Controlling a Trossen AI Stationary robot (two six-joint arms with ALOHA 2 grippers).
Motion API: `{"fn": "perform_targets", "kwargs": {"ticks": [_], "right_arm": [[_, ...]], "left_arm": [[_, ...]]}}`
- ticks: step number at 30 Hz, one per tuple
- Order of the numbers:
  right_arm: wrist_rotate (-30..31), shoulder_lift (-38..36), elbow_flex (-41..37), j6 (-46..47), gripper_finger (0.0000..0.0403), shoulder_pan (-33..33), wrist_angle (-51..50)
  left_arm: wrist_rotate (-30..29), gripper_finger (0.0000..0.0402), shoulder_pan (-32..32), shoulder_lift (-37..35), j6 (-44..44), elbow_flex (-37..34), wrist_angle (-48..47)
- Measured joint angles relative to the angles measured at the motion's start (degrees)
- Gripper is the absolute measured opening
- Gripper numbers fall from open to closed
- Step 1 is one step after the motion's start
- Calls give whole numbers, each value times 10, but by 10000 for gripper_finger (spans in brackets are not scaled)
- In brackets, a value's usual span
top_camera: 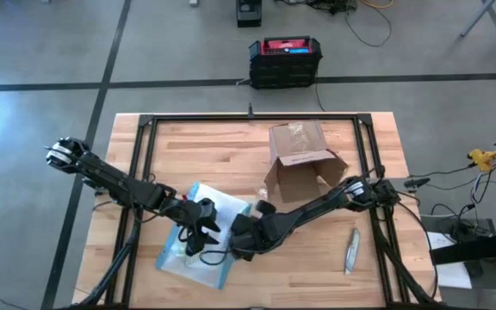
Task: Pack items into zip bag
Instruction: Close the blue transparent zip bag
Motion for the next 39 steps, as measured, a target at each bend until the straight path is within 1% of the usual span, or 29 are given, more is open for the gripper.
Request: {"fn": "perform_targets", "kwargs": {"ticks": [3,4,6,9,10,11,12,14,17,20,23,25,27,29,35,39], "right_arm": [[10,-31,-35,16,0,10,-17],[12,-43,-53,25,0,12,-17],[8,-67,-93,54,0,15,-17],[1,-108,-162,126,0,33,-15],[0,-122,-185,149,0,43,-4],[-3,-138,-208,168,0,51,8],[-7,-152,-232,182,0,58,23],[-10,-183,-281,203,0,68,68],[-16,-226,-361,206,0,69,170],[-20,-261,-447,171,0,59,311],[-55,-283,-523,114,0,30,467],[-85,-287,-561,76,0,9,563],[-109,-286,-586,46,0,-9,630],[-115,-281,-598,17,0,-25,656],[-102,-280,-604,-86,1,-73,637],[-102,-273,-594,-194,23,-99,642]], "left_arm": [[-2,213,0,-6,3,0,1],[-11,214,1,-8,8,0,3],[-51,214,3,-9,25,0,3],[-127,205,21,-8,46,0,8],[-137,202,32,-7,52,0,20],[-137,198,44,-7,59,0,33],[-123,193,58,-7,68,0,47],[-74,184,92,0,86,1,87],[-10,170,149,25,109,7,96],[30,156,195,71,145,22,91],[70,147,217,121,179,36,86],[78,142,219,150,207,48,86],[73,138,221,176,229,63,84],[64,134,221,204,237,78,82],[54,122,222,275,233,125,48],[54,119,222,297,232,145,15]]}}
